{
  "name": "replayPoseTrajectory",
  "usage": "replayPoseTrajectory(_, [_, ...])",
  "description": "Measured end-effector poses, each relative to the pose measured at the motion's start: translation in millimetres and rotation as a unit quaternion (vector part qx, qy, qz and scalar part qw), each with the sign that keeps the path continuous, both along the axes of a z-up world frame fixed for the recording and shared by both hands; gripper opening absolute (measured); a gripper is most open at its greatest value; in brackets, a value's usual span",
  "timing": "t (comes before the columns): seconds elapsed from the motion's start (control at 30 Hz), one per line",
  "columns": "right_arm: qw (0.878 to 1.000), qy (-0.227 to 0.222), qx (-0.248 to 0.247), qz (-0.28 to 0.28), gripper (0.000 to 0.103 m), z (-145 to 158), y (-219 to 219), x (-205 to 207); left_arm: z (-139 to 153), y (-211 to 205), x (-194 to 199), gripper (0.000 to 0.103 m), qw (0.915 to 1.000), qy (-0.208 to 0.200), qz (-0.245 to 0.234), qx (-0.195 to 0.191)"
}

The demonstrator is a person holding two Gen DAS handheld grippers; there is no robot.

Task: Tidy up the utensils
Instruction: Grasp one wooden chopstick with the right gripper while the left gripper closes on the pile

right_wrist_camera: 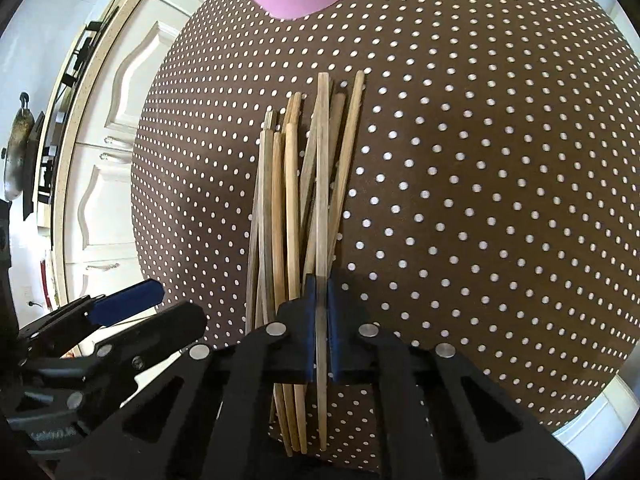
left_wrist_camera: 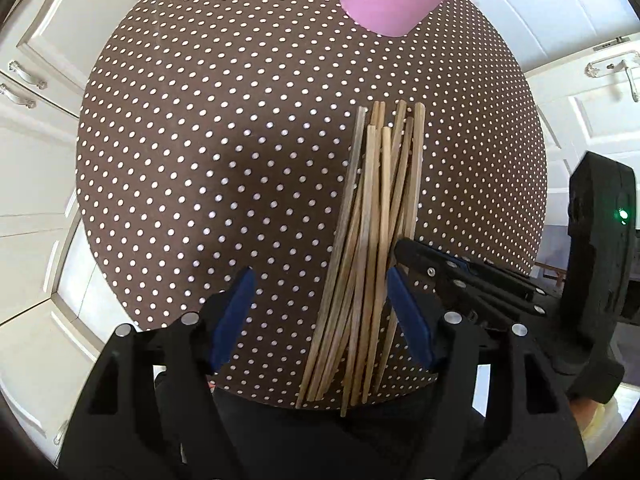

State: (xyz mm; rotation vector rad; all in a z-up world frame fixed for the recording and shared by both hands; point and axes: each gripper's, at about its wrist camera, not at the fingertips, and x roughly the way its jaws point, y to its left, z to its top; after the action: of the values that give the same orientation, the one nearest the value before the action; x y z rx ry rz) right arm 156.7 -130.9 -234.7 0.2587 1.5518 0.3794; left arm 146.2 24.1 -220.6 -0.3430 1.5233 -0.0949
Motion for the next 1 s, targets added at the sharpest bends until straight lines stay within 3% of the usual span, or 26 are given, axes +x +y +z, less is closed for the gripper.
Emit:
replayPoseTrajectory(0.17, [0.999,-0.016,0.000,-0.028,0.004,14,-30,2,-2,-17,12,0.066,0.9994,-0.007,-0.019,-0.026])
replayPoseTrajectory(0.3, [0.998,-0.017,-0.002,-0.058,0.005,17,-53,1,-9,-33,20,0.040,0.9982,-0.007,-0.035,-0.049])
replayPoseTrajectory(0.47, [0.996,-0.012,0.002,-0.083,0.004,16,-77,-3,-20,-44,27,0.028,0.9979,0.000,-0.029,-0.057])
replayPoseTrajectory(0.67, [0.994,0.002,0.005,-0.105,0.005,8,-100,-10,-45,-42,38,0.019,0.9989,0.016,-0.019,-0.040])
replayPoseTrajectory(0.8, [0.994,0.003,0.009,-0.110,0.005,8,-111,-15,-48,-45,45,0.019,0.9997,0.014,-0.019,0.006])
replayPoseTrajectory(1.0, [0.994,0.004,0.015,-0.112,0.005,8,-116,-16,-54,-48,55,0.019,0.9995,0.019,-0.017,0.017])
